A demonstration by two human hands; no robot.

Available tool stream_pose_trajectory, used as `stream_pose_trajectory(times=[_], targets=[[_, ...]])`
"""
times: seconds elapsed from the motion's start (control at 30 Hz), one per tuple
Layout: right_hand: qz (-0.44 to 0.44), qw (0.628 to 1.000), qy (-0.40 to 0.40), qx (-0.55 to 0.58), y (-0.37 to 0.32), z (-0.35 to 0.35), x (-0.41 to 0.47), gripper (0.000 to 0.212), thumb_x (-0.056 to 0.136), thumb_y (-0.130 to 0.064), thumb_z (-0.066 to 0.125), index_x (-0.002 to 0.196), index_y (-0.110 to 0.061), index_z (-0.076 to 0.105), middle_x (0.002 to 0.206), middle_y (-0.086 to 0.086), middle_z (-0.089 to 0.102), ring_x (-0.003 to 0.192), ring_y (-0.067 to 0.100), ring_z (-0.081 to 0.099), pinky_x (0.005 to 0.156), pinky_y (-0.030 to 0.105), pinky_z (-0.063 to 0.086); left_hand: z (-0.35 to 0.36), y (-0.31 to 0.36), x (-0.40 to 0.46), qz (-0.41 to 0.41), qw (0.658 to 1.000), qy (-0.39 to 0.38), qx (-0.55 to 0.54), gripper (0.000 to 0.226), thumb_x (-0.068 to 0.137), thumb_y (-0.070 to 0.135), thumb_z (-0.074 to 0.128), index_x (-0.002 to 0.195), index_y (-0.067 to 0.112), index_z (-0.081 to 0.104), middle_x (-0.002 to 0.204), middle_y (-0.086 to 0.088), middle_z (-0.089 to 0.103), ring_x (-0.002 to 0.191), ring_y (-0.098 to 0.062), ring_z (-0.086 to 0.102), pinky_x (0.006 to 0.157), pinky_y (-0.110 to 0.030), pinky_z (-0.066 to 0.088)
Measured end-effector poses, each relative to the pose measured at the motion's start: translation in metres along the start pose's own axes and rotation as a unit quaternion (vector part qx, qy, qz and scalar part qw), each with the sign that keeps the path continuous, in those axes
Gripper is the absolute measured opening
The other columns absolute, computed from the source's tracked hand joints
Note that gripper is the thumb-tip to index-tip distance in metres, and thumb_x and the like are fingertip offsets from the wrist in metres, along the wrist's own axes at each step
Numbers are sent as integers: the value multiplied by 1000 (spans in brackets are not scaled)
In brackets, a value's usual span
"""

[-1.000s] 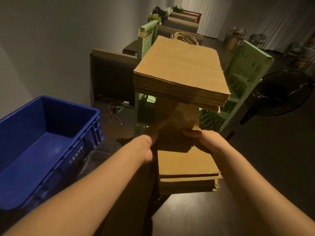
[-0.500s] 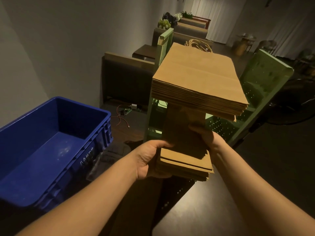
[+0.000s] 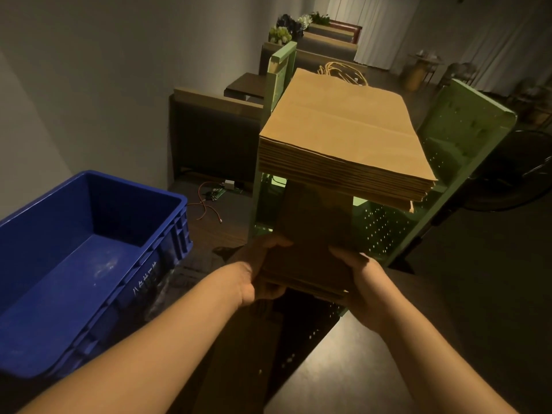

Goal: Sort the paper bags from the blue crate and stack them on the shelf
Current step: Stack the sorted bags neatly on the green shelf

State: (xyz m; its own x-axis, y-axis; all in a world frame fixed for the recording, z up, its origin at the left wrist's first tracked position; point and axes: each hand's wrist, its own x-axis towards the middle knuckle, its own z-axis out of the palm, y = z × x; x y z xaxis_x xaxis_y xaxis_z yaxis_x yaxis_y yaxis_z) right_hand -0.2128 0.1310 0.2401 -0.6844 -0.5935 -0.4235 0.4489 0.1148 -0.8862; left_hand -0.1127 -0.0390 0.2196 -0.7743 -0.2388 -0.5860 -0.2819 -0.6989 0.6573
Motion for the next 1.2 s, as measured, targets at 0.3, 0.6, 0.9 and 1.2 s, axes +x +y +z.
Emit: stream_pose_trajectory(times=[0.3, 0.6, 0.9, 1.2], targets=[[-36, 999, 19, 2, 12, 7, 14, 30, 97, -24, 62, 126, -16, 63, 118, 12, 73, 109, 34, 69, 86, 49, 55, -6, 15, 3, 15, 999, -33, -2, 59, 75, 35, 81, 128, 17, 58, 98, -8, 69, 99, -31, 61, 67, -35, 51], [-50, 997, 66, 5, 2, 24, 46, 34, 92, -26, 69, 123, -16, 61, 114, 9, 74, 107, 31, 70, 79, 43, 55, -8, 27, 7, 53, 997, -11, -52, 26, 91, 31, 71, 111, 17, 61, 94, -5, 69, 92, -23, 63, 72, -31, 48], [-59, 994, 97, -3, -1, 30, 56, 32, 91, -24, 70, 121, -16, 60, 116, 9, 70, 108, 29, 66, 74, 38, 52, -1, 29, 20, 77, 995, 15, -54, 30, 95, 36, 66, 118, 18, 62, 87, 0, 74, 86, -18, 65, 64, -28, 48], [-90, 989, 117, 25, 15, 26, 57, 46, 89, -26, 73, 132, -21, 59, 123, 3, 71, 116, 27, 65, 88, 43, 55, -1, 27, 27, 76, 997, 19, -24, 24, 95, 35, 67, 113, 20, 61, 76, 4, 76, 86, -19, 66, 69, -33, 49]])
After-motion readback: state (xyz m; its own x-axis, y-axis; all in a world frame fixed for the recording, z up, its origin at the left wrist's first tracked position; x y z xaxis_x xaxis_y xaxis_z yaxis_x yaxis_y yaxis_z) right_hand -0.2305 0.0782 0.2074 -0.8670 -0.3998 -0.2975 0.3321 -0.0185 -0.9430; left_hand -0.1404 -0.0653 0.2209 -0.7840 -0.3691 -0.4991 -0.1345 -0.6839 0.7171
